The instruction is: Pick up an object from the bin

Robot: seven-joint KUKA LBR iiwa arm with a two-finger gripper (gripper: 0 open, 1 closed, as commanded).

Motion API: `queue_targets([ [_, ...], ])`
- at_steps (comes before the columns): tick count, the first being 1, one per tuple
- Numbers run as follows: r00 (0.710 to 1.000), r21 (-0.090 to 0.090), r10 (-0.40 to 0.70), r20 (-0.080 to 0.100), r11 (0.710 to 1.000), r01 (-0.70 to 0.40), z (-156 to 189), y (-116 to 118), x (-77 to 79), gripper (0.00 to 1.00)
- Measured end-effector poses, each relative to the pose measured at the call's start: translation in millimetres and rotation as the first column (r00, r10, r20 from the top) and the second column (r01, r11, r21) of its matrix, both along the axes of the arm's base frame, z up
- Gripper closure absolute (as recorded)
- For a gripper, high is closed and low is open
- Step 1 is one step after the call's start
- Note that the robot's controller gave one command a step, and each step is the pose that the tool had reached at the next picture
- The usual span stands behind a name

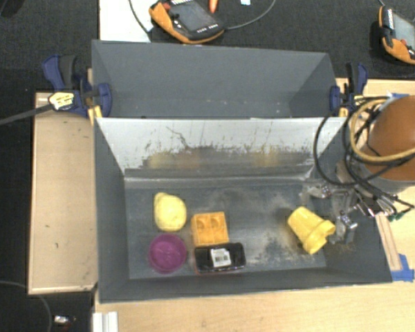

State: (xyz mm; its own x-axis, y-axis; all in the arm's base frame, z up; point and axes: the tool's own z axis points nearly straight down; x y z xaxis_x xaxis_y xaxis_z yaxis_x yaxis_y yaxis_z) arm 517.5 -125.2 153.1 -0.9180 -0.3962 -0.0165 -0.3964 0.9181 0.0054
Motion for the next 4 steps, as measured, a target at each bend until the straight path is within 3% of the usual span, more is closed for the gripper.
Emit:
queue_targets([
  [1, 1.000, 0.002, 0.003, 0.005, 1.000, -0.003, -65, 11, 9.8, 1.00],
  [2, 1.000, 0.002, 0.004, 0.005, 1.000, -0.004, -65, 11, 9.8, 1.00],
  [3, 0.926, -0.007, 0.374, 0.048, 0.927, -0.375, -71, -13, 22.5, 1.00],
  [4, 0.954, 0.003, 0.298, 0.013, 0.954, -0.298, -53, -9, 8.1, 1.00],
])
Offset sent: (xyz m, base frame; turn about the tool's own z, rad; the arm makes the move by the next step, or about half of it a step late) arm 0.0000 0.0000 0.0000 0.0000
